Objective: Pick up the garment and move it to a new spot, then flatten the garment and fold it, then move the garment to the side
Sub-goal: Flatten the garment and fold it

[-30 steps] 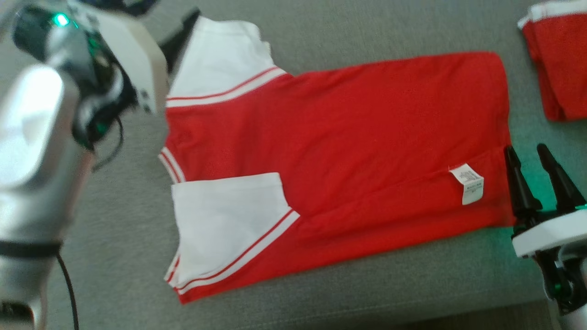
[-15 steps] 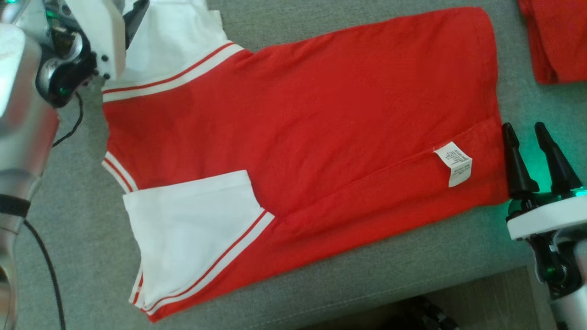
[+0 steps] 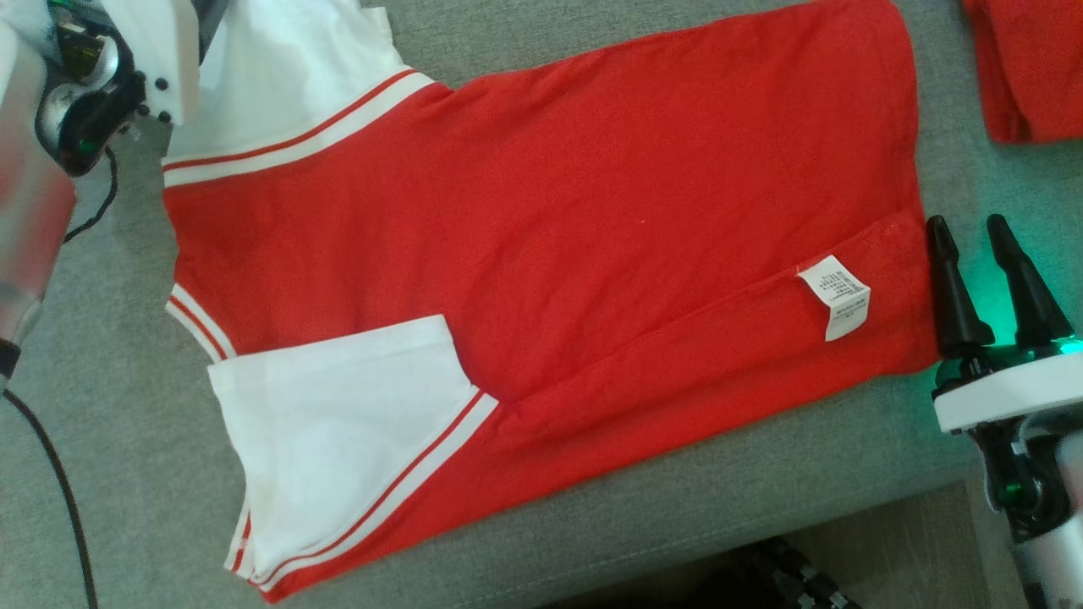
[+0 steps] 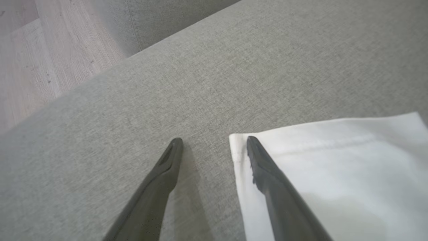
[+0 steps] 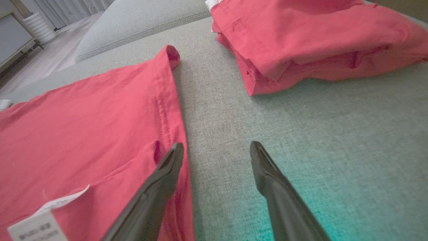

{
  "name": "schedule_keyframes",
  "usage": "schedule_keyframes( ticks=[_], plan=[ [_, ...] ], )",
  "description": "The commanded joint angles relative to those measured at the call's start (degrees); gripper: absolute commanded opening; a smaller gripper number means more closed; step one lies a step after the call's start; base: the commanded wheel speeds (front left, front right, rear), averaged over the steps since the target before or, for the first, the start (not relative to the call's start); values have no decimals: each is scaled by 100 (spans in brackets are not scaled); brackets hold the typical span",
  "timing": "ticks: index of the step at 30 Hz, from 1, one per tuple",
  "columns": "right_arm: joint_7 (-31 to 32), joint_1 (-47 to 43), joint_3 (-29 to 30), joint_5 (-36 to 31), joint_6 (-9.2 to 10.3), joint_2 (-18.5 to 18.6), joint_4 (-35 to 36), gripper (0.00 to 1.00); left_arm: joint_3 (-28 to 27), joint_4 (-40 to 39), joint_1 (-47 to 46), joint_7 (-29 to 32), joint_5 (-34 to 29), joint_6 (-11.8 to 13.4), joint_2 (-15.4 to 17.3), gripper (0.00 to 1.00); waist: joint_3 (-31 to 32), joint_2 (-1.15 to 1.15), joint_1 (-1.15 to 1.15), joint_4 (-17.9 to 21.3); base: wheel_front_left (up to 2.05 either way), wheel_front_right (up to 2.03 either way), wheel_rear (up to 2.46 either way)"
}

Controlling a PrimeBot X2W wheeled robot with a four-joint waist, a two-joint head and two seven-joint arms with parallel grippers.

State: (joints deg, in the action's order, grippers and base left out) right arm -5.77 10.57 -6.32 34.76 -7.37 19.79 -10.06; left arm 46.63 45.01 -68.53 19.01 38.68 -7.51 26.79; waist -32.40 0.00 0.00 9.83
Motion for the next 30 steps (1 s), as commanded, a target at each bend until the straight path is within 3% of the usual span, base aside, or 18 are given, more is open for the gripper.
schedule_keyframes(
  ticks=[1,3,4,5,7,11,18,23,26,30],
  plan=[
    [-85,-17,-66,26,-12,103,113,100,-72,-59,-229,32,67,3,229,100,-3,0,0,10,0,0,0],
    [-96,-1,-68,27,-12,100,94,100,85,-72,-267,95,159,3,259,100,-10,0,0,26,0,0,0],
    [-103,8,-71,26,-12,99,84,100,171,-90,-286,106,193,3,287,94,-11,0,0,33,0,0,0],
    [-109,15,-72,26,-12,97,74,100,249,-107,-295,127,248,3,311,33,-8,0,0,39,0,0,0],
    [-118,28,-71,24,-12,94,54,100,420,-159,-306,190,356,3,364,0,-1,0,0,44,0,0,0],
    [-150,55,-80,18,-12,101,40,100,701,-256,-387,29,425,3,496,0,71,0,0,22,0,0,0],
    [139,496,-190,87,-12,163,43,100,1129,-620,-301,-783,536,2,652,0,581,0,0,-138,0,0,0],
    [1008,1160,-489,232,-12,217,-254,100,1300,-1043,-64,-1165,620,2,818,0,968,0,0,-300,0,0,0],
    [1724,1767,-666,320,-12,178,-830,100,1356,-1460,170,-1316,663,9,954,0,1191,0,0,-431,0,0,0],
    [2193,2348,-726,267,-12,72,-1589,100,1394,-1968,433,-1309,703,117,1129,0,1320,0,0,-565,0,0,0]
  ],
)
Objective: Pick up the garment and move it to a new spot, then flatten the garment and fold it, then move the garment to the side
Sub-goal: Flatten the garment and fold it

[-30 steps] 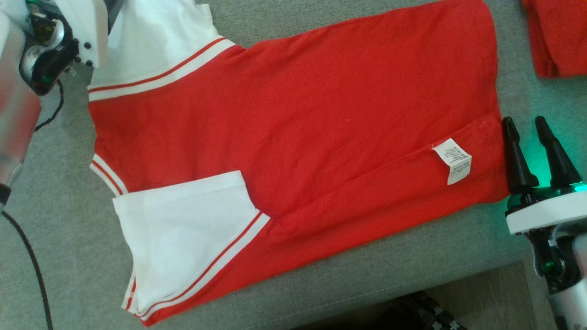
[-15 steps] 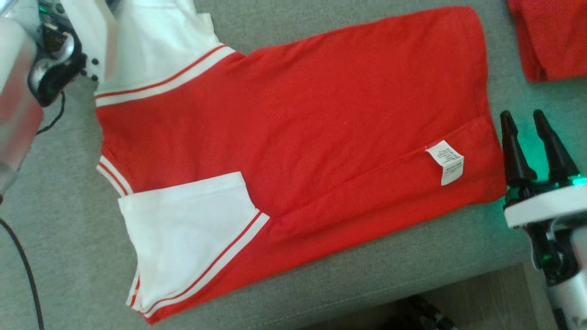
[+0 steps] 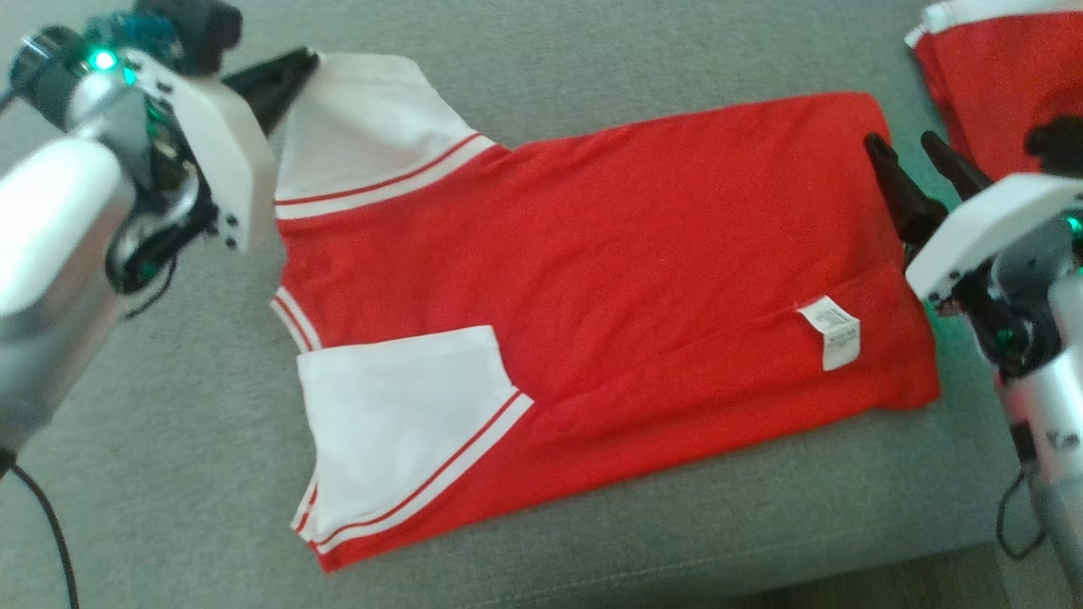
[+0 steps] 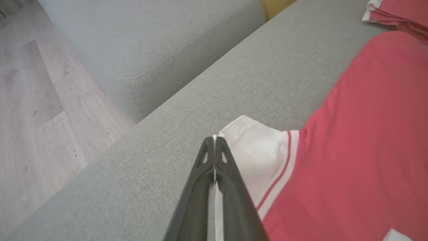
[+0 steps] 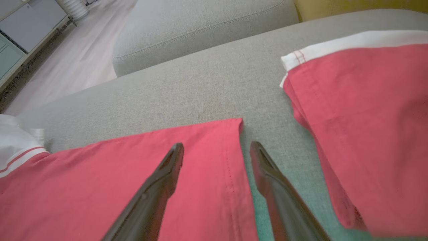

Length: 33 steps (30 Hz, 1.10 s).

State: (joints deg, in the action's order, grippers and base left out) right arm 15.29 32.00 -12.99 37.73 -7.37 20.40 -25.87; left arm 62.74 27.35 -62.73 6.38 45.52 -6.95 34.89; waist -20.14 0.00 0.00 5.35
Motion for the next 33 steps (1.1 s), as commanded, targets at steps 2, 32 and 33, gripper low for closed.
schedule_keyframes(
  ticks=[2,32,33],
  plan=[
    [288,463,-37,-101,-12,-43,-431,100,-202,-467,-44,-16,29,134,417,0,114,0,0,-192,0,0,0],
    [-126,2151,-489,-231,-12,-120,-3018,98,-69,-1562,64,257,-7,432,684,0,-60,0,0,-722,0,0,0],
    [-154,2180,-507,-208,-12,-110,-3046,90,-66,-1555,59,252,-10,430,678,0,-68,0,0,-734,0,0,0]
  ],
)
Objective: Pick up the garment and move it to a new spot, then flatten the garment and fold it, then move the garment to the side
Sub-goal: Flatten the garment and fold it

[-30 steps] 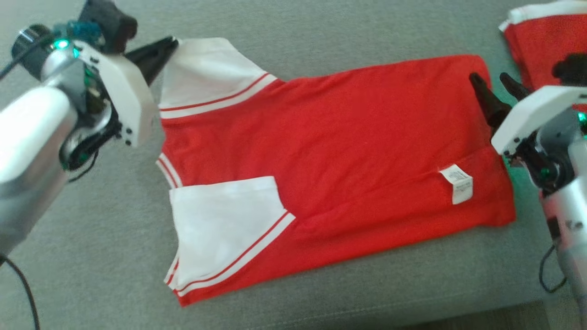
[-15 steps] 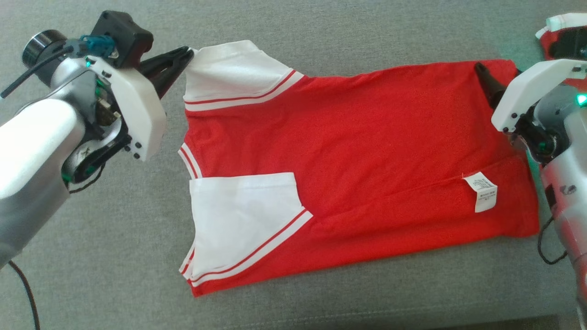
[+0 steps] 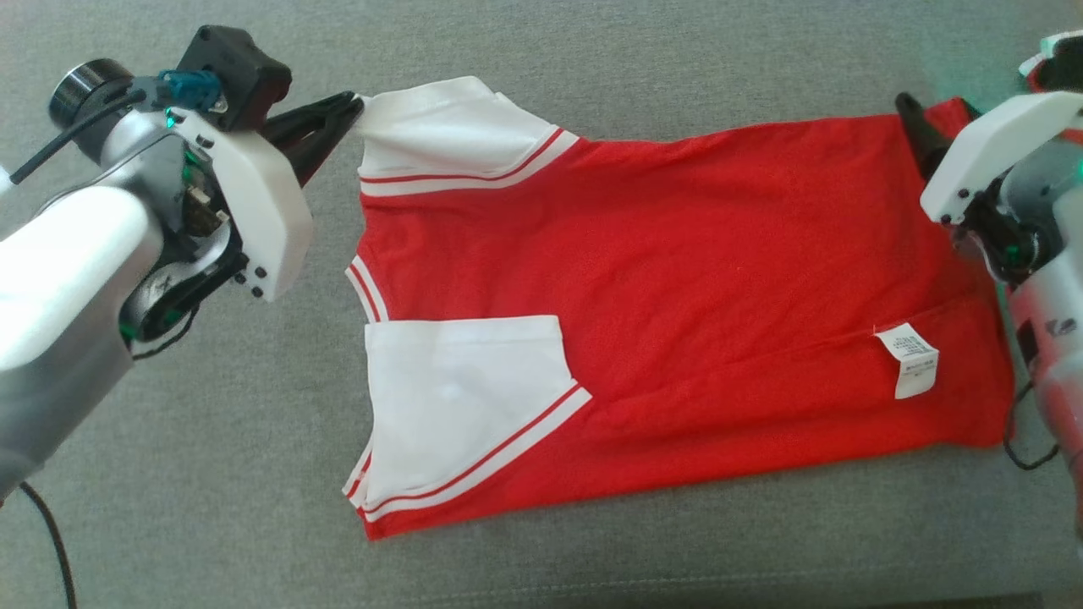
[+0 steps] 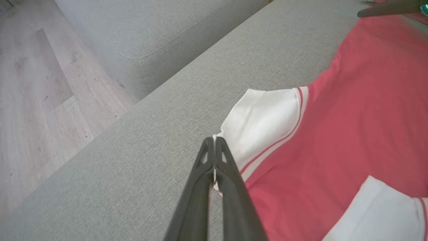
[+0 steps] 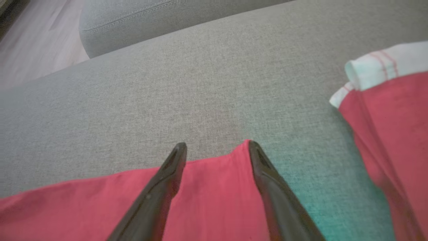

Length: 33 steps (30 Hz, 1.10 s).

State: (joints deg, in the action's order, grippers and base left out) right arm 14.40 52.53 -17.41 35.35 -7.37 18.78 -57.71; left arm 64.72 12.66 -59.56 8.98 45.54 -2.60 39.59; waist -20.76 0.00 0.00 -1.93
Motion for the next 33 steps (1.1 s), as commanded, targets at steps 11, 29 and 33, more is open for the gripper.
schedule_keyframes(
  ticks=[11,29,33],
  plan=[
    [-367,302,-401,325,-12,200,92,0,-313,146,-297,-309,-72,5,188,0,-44,0,0,-58,0,0,0],
    [-1087,285,-683,1237,-12,934,638,0,-726,1074,-642,-1657,-159,-26,-212,0,27,0,0,-47,0,0,0],
    [-1189,4,-785,1433,-12,1053,825,0,-699,1063,-405,-1690,33,-87,-280,0,126,0,0,-57,0,0,0]
  ],
)
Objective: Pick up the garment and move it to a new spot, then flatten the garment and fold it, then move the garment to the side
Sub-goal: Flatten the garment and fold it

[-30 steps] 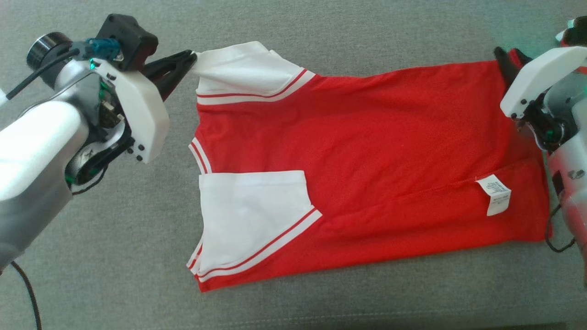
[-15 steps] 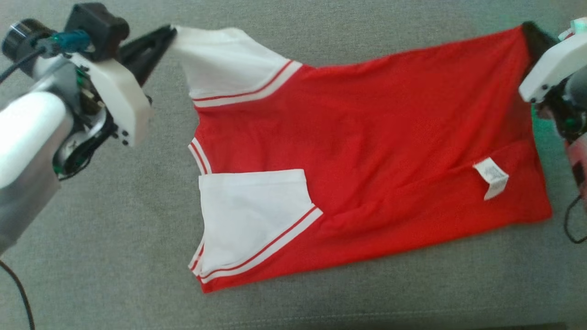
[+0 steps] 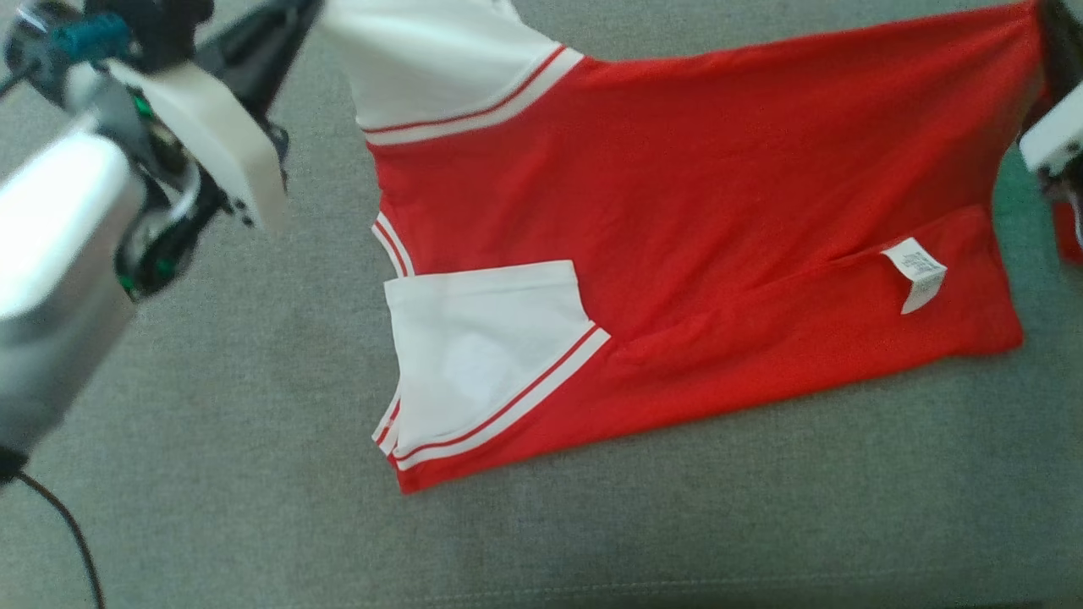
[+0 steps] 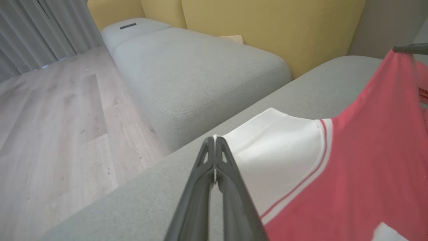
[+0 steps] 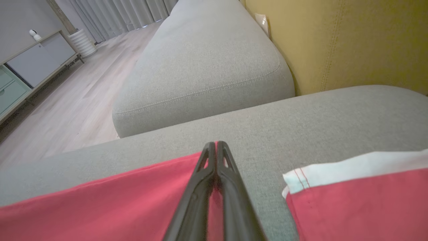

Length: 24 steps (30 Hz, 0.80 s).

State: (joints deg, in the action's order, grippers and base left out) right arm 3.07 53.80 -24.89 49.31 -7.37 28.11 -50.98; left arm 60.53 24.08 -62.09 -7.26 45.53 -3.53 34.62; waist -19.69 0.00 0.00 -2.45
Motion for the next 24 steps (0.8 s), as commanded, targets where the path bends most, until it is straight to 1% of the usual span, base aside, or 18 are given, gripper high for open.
schedule_keyframes(
  ticks=[1,4,6,11,16,20,24],
  plan=[
    [-75,-216,-71,80,-12,153,209,0,-274,-129,-58,-67,100,2,208,0,44,0,0,-15,0,0,0],
    [-136,-510,-133,216,-12,268,374,0,-232,-358,247,-76,238,34,232,0,112,0,0,-54,0,0,0],
    [-166,-700,-160,296,-12,340,473,0,-216,-561,461,-123,290,105,304,0,154,0,0,-69,0,0,0],
    [-223,-1255,-179,477,-12,521,756,0,-161,-1436,1213,-203,481,448,611,0,269,0,0,-113,0,0,0],
    [-226,-1712,-143,585,-12,609,969,0,-54,-2228,1837,-192,535,870,937,0,355,0,0,-135,0,0,0],
    [-201,-2102,-75,646,-12,678,1137,0,84,-2636,2264,-188,529,1176,1051,0,392,0,0,-162,0,0,0],
    [-161,-2446,29,661,-12,692,1263,0,205,-2812,2646,-216,581,1411,1067,0,420,0,0,-155,0,0,0]
  ],
)
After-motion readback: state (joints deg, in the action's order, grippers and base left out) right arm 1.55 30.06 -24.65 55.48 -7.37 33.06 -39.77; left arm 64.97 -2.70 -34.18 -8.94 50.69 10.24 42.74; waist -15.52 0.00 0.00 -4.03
